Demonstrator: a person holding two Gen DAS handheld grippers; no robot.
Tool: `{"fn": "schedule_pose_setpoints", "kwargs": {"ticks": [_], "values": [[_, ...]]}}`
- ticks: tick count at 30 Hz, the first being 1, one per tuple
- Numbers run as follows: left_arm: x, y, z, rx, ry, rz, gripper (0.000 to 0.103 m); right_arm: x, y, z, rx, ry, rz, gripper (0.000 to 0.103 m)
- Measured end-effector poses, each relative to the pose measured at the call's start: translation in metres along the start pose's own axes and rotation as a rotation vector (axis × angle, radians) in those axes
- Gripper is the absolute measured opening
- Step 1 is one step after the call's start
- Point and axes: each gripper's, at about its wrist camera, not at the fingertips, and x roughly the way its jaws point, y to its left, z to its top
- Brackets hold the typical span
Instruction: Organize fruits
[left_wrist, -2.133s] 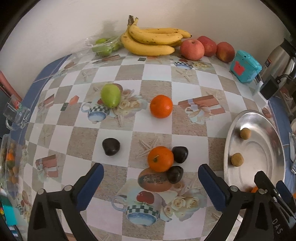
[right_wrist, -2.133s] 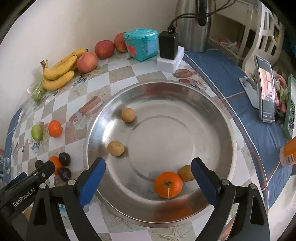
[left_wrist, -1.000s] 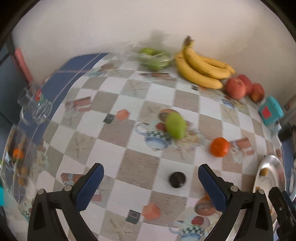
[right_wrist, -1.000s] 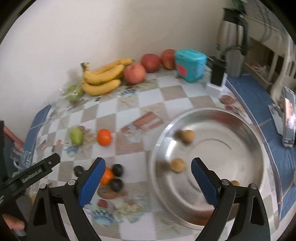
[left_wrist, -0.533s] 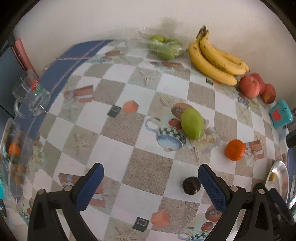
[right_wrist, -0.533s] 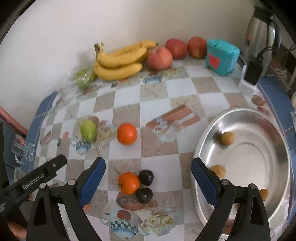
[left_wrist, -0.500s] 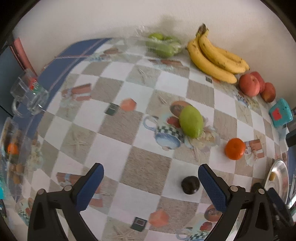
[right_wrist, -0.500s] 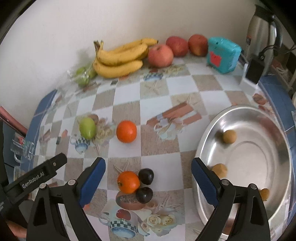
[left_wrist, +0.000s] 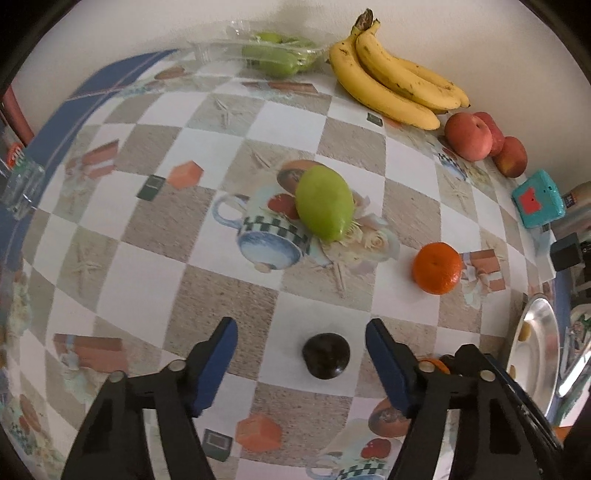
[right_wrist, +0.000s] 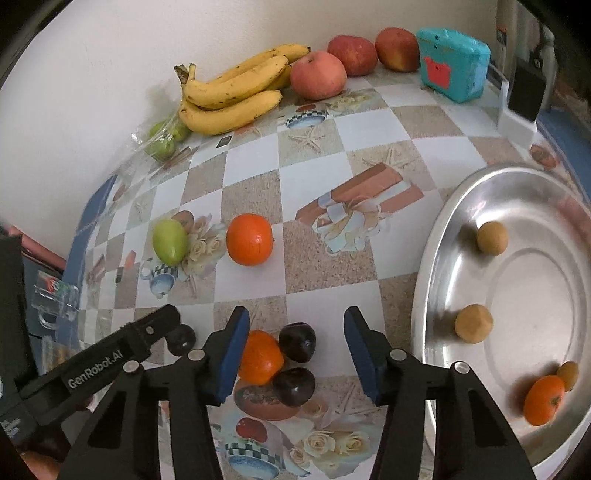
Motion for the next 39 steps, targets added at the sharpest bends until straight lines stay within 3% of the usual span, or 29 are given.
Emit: {"fn": "schedule_pose_setpoints", "kwargs": {"ticks": [8, 17, 24, 30, 39], "values": [[0.006, -0.007, -0.001, 0.008, 0.019, -0.030, 0.056, 0.006, -0.010, -0.002, 0.062, 0.020, 0.024, 0.040], [0.010, -0.008, -0.002, 0.012, 0.026, -0.028, 0.044, 0.008, -0.011, -0.003, 0.068, 0.029, 0.019, 0.039], [0.009, -0.008, -0.003, 0.009, 0.025, -0.034, 0.033, 0.010, -0.011, -0.004, 0.065, 0.029, 0.026, 0.030], [0.008, -0.009, -0.002, 0.009, 0.021, -0.037, 0.030, 0.009, -0.011, -0.004, 0.076, 0.032, 0.047, 0.023], [0.007, -0.009, -0.004, 0.002, 0.016, -0.043, 0.029, 0.006, -0.013, -0.004, 0.089, 0.032, 0.062, 0.022]]}}
